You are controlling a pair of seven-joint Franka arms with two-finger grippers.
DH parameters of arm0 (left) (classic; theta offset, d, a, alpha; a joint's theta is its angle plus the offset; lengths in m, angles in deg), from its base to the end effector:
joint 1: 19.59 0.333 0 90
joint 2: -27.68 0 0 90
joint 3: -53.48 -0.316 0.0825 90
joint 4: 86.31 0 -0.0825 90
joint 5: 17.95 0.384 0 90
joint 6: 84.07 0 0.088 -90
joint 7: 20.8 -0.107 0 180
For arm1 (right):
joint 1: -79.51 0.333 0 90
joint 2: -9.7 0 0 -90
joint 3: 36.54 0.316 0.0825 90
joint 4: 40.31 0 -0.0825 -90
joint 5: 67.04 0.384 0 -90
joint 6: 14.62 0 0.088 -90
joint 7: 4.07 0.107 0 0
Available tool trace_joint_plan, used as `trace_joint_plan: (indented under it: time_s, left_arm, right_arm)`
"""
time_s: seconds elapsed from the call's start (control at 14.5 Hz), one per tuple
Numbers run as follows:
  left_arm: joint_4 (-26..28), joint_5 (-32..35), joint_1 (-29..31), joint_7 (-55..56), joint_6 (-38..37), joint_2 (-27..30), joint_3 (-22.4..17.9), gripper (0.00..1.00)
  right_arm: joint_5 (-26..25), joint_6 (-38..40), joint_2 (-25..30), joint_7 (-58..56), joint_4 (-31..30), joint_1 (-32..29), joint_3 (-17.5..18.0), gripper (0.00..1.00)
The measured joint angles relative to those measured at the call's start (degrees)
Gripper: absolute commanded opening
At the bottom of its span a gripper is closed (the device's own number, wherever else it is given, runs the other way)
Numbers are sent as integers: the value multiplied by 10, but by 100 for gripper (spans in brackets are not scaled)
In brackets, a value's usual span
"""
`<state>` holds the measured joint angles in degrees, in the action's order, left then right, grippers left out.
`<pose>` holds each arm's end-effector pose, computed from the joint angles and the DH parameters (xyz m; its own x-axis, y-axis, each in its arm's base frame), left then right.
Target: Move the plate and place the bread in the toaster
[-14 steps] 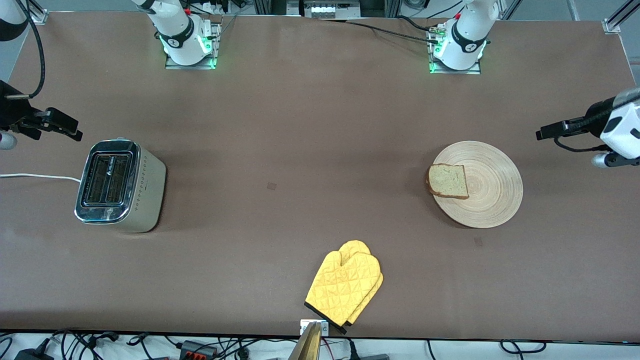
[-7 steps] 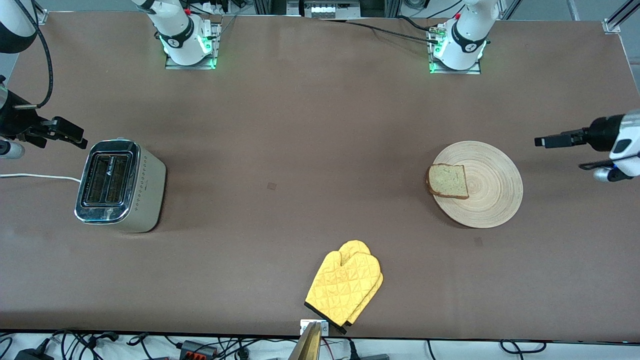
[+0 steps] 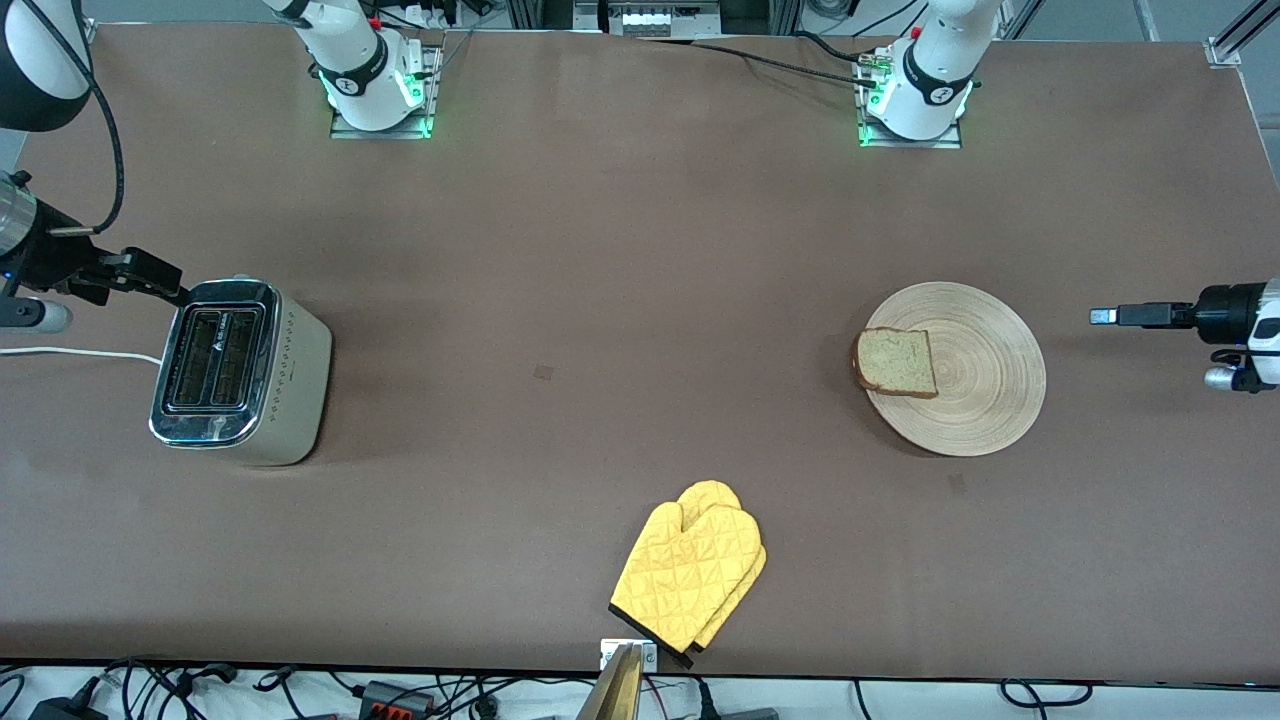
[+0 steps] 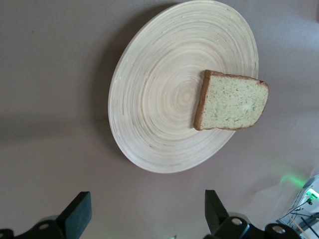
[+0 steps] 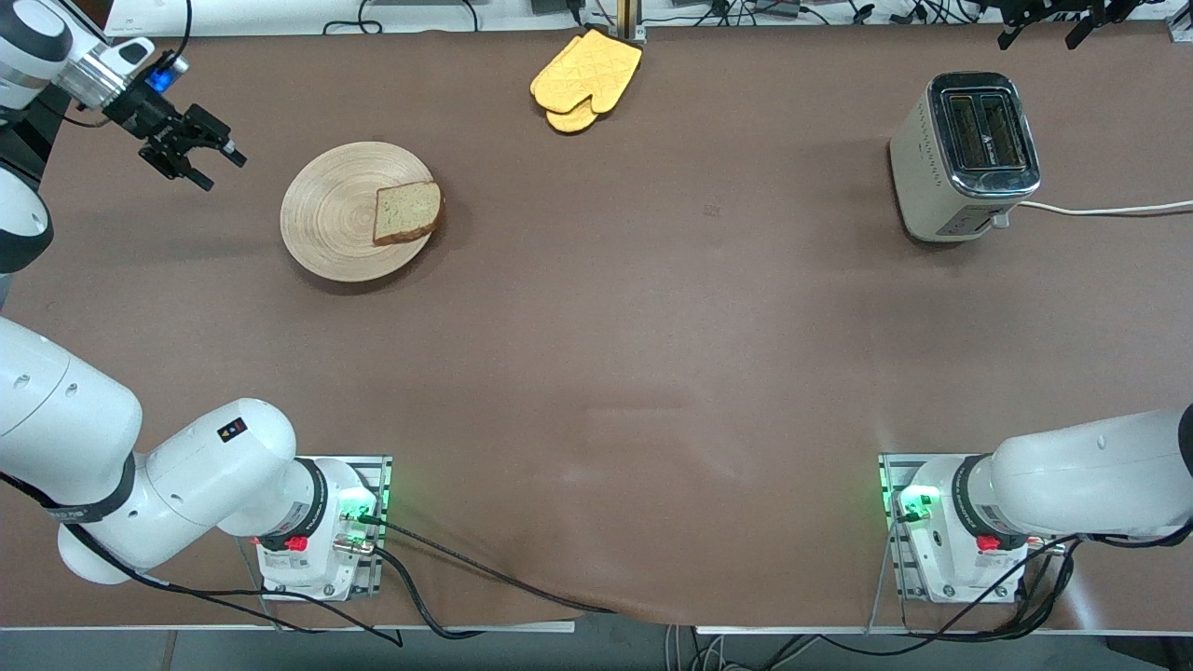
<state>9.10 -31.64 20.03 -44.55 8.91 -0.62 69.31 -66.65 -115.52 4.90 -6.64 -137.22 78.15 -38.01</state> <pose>0.5629 0.2388 0.3062 0.9459 -0.0185 -0.3238 0.1528 -0.8552 0.4953 0.5872 -0.0279 0.5356 0.9999 -0.0058 -0.0139 -0.0058 -1.0000 -0.0051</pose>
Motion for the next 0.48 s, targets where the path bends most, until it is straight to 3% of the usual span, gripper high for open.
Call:
trace_joint_plan:
  time_s: [0.48]
  left_arm:
    - [105,-55,27,-83,120,-32,4,100]
  right_arm:
    - [2,-1,-5,0,0,4,0,100]
